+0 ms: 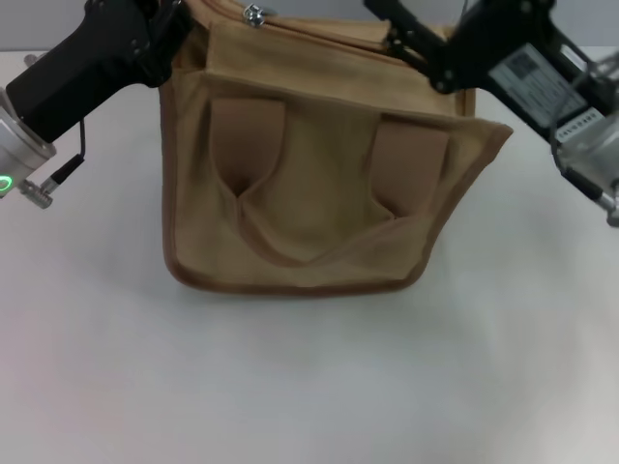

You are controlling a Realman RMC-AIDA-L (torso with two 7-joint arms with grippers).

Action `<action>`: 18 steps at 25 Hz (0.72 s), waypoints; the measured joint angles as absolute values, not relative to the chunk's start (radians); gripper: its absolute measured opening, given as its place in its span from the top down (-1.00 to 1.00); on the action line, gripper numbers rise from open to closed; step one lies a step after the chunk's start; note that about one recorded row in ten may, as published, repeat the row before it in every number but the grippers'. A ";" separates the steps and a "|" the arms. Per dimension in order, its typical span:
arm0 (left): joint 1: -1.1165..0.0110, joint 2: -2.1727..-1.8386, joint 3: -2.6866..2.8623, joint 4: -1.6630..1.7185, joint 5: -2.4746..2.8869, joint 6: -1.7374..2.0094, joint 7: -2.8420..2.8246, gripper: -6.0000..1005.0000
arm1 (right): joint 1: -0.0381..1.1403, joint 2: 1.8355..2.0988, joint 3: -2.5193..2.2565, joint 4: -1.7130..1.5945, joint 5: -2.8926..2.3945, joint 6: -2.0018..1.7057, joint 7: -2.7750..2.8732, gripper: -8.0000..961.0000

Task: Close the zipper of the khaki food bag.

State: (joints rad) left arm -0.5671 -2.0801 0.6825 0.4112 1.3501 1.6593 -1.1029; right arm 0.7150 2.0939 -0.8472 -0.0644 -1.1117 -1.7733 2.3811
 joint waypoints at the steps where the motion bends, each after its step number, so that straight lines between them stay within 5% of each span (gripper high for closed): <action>1: -0.569 -2.080 0.690 0.409 1.344 1.660 -1.102 0.93 | 0.725 2.094 -0.848 -0.045 -1.105 -1.763 2.420 -0.58; 18: -0.593 -2.080 0.718 0.387 1.314 1.659 -1.084 0.93 | 0.784 2.093 -0.878 0.003 -1.121 -1.634 2.462 -0.58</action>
State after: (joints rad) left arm -0.5929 -2.0800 0.7180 0.3870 1.3138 1.6593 -1.0842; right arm 0.7839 2.0927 -0.8783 0.0026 -1.1206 -1.6342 2.4619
